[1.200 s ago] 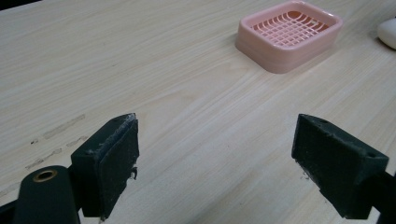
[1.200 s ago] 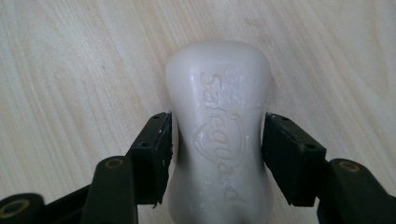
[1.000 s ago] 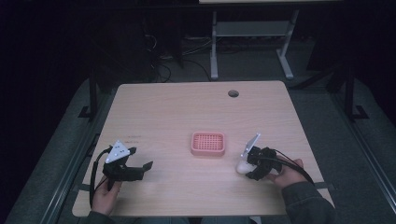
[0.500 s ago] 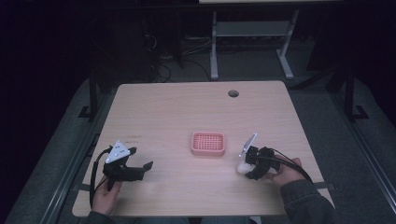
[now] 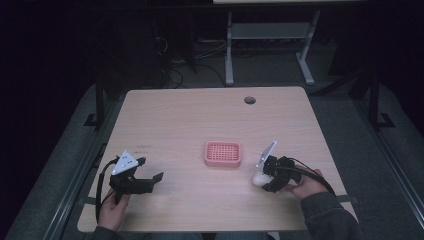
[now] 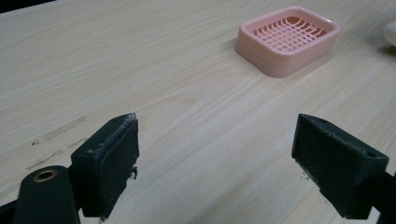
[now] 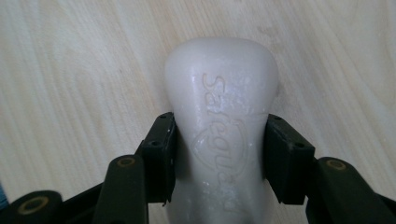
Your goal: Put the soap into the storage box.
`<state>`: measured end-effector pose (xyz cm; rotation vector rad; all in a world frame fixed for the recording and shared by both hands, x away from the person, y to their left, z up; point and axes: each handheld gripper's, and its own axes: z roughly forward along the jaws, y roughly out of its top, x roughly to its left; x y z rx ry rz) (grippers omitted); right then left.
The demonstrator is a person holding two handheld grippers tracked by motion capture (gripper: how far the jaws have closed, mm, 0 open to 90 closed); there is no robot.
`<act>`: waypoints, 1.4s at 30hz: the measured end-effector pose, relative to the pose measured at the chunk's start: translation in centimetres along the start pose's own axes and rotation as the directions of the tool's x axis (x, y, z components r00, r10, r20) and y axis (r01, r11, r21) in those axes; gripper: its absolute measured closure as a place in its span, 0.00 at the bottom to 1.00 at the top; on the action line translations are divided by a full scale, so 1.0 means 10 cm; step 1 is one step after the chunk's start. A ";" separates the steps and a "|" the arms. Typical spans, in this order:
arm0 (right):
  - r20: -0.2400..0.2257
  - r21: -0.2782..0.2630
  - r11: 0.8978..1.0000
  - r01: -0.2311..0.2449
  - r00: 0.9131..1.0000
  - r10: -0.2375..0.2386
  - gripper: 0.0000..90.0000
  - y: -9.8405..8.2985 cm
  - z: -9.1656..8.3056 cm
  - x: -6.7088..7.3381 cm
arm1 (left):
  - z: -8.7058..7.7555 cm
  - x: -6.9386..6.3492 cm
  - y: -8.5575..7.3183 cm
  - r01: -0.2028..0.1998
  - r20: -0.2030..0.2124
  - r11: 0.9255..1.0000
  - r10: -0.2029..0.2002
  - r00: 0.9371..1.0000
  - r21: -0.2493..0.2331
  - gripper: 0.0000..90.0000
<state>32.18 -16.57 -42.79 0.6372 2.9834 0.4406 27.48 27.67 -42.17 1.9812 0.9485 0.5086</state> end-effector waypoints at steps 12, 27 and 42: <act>0.001 -0.035 0.999 0.042 0.999 -0.042 0.55 0.23 -0.12 0.02 | 0.00 0.00 0.00 0.008 -0.001 1.000 -0.008 1.000 -0.008 0.16; 0.003 -0.049 0.996 0.077 0.997 -0.077 0.55 0.53 -0.16 -0.06 | 0.00 0.00 0.01 0.008 -0.002 1.000 -0.008 1.000 -0.005 0.16; -0.003 -0.053 0.995 0.087 0.996 -0.088 0.55 0.74 -0.18 -0.16 | -0.02 0.00 0.01 0.007 -0.006 1.000 -0.008 1.000 -0.009 0.16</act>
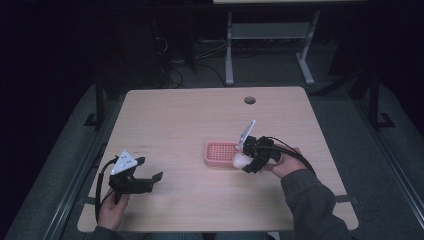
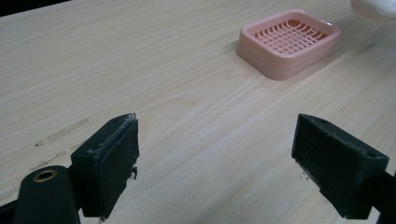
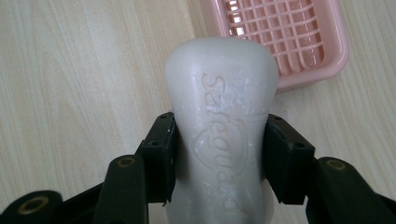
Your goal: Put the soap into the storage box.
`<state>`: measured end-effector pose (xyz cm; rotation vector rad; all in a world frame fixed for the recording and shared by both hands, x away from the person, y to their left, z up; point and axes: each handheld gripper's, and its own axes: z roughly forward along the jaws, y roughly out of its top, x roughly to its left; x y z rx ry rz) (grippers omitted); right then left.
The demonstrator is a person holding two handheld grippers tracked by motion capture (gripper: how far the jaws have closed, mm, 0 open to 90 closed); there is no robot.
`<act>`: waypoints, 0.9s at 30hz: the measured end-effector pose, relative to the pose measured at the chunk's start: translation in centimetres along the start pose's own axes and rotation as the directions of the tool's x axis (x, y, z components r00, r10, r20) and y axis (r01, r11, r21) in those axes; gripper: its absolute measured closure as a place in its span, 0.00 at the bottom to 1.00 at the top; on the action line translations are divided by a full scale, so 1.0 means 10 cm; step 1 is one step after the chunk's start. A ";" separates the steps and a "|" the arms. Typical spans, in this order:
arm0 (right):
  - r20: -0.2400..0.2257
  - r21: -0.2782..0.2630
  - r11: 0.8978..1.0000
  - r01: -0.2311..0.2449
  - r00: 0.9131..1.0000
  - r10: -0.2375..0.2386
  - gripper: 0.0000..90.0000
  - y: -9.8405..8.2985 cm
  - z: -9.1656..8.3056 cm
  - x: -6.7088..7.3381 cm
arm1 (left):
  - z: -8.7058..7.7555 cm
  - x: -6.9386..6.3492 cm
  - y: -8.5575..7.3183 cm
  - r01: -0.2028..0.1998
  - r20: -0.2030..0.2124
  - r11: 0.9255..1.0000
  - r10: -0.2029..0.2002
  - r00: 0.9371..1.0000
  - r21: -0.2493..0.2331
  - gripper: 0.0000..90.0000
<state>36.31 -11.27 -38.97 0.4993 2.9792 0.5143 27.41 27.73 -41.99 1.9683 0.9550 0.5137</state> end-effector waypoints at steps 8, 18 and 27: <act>-0.008 0.002 1.000 0.007 1.000 -0.007 0.55 0.11 0.01 -0.06 | 0.00 0.00 0.00 -0.004 0.001 1.000 0.004 1.000 0.002 0.16; -0.011 0.008 1.000 0.024 1.000 -0.024 0.55 0.25 0.02 -0.13 | 0.00 0.00 0.00 0.000 0.000 1.000 0.000 1.000 0.002 0.16; -0.016 -0.003 0.999 0.035 0.999 -0.035 0.55 0.36 0.03 -0.17 | 0.01 0.00 0.00 -0.001 0.002 1.000 0.001 1.000 -0.001 0.16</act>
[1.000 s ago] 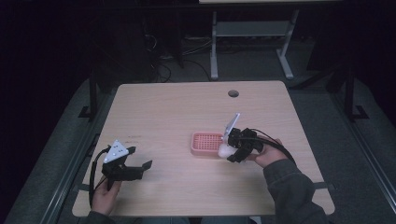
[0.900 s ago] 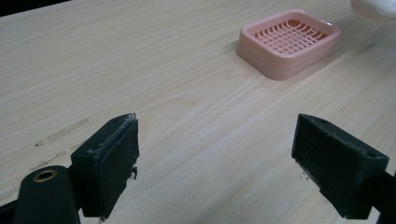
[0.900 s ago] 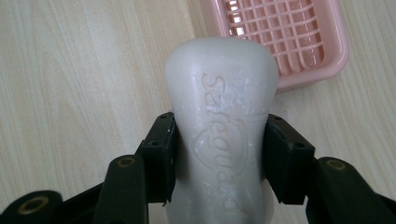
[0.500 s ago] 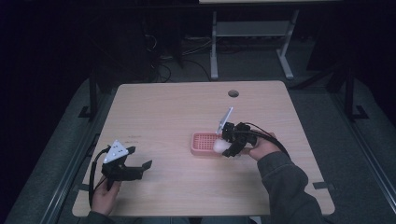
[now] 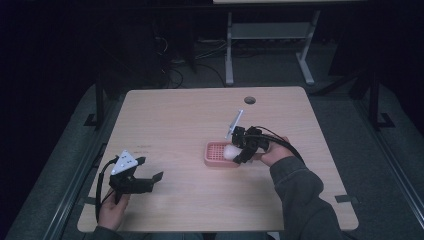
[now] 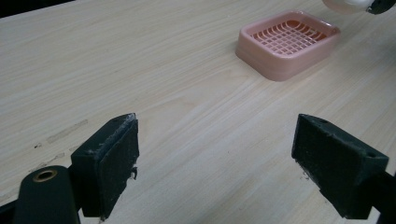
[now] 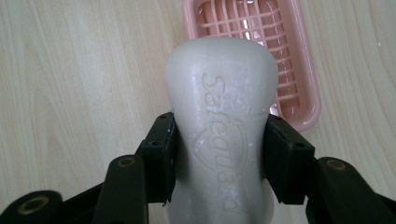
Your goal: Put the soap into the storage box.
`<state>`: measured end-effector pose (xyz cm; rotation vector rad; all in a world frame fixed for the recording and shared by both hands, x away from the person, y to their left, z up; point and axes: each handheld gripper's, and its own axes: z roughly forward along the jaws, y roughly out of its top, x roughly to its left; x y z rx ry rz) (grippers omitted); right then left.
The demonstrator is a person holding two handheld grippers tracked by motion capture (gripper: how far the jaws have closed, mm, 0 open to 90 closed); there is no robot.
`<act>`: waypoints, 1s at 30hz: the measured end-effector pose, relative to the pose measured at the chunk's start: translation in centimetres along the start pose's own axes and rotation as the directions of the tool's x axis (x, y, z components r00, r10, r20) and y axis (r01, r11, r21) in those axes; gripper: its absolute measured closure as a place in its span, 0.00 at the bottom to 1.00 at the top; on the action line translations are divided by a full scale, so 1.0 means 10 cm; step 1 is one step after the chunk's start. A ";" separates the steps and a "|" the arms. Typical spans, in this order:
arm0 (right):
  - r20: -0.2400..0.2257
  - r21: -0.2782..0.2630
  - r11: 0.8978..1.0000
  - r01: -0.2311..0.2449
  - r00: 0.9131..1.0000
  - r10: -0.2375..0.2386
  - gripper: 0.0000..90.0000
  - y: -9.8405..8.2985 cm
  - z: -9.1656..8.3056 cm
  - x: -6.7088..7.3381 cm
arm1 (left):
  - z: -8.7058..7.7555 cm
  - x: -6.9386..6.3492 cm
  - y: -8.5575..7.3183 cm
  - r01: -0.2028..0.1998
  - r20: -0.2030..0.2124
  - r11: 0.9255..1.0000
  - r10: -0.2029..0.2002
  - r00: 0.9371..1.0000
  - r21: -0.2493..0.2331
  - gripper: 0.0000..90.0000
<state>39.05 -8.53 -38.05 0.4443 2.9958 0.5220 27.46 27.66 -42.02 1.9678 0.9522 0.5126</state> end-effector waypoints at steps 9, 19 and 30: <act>-0.007 0.028 0.999 0.025 1.000 -0.025 0.55 0.16 0.06 -0.04 | 0.00 0.00 0.00 0.003 0.002 1.000 -0.003 1.000 0.000 0.16; -0.009 0.023 0.999 0.049 0.999 -0.048 0.55 0.30 0.09 -0.09 | 0.00 0.00 0.00 0.001 0.002 1.000 -0.001 1.000 0.000 0.16; -0.005 0.020 0.999 0.049 0.999 -0.049 0.55 0.36 0.17 -0.16 | 0.01 0.00 0.00 0.000 0.004 1.000 0.000 1.000 0.002 0.16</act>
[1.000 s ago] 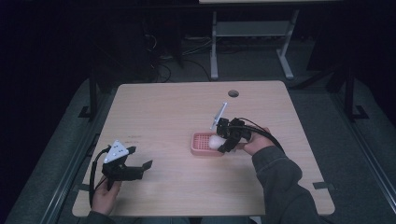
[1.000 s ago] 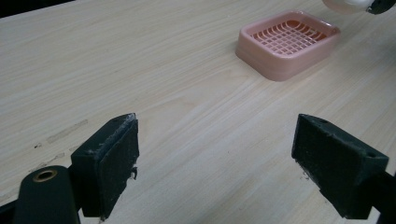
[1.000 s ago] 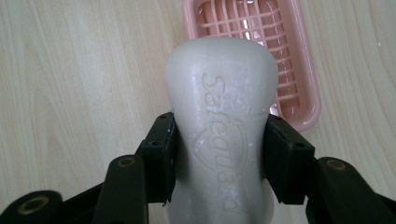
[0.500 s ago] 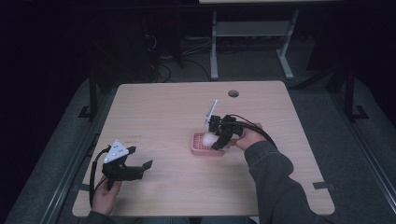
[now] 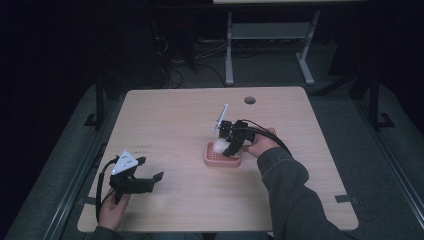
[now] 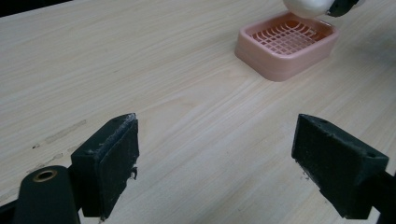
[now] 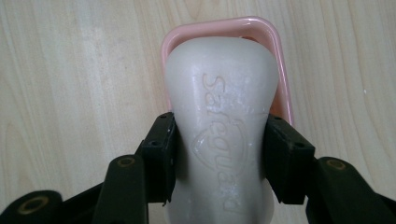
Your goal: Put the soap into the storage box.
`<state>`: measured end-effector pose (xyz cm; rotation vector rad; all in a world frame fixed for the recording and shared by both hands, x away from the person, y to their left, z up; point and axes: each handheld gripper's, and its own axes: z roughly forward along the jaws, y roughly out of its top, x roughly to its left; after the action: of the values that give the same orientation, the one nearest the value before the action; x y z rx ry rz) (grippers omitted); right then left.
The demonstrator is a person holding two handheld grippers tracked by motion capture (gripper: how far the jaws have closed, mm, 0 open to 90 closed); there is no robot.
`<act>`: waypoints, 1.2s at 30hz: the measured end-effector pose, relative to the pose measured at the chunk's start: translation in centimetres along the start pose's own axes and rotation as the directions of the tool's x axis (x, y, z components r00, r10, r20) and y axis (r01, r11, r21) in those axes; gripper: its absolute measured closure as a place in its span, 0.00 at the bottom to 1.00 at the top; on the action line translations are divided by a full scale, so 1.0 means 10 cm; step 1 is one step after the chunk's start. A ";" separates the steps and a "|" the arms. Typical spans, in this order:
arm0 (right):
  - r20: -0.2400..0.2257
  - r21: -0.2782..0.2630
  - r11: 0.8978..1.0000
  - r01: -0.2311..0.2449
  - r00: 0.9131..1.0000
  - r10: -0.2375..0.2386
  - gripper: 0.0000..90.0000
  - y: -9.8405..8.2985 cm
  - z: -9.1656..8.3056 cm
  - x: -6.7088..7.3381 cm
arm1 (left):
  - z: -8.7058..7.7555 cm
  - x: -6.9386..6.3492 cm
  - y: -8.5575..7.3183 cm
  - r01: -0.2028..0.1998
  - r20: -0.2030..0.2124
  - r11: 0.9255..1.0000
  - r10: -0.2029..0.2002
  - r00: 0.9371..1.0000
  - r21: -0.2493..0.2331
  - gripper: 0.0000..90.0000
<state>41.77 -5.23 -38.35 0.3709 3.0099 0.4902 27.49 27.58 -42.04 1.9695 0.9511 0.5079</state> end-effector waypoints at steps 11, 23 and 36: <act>-0.013 0.023 1.000 0.003 1.000 -0.003 0.54 0.06 0.17 -0.06 | -0.01 0.01 0.00 0.002 -0.003 1.000 -0.002 1.000 -0.006 0.16; -0.020 0.033 0.999 -0.007 1.000 0.007 0.54 0.09 0.26 -0.11 | 0.00 0.00 0.00 -0.002 0.001 1.000 0.002 1.000 -0.005 0.16; -0.028 0.041 0.999 -0.011 1.000 0.012 0.54 0.10 0.37 -0.14 | 0.01 0.00 0.00 -0.002 0.006 1.000 0.002 1.000 0.000 0.16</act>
<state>43.77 -3.51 -41.43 0.3870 3.0508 0.4398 27.50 27.52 -42.07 1.9707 0.9454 0.5029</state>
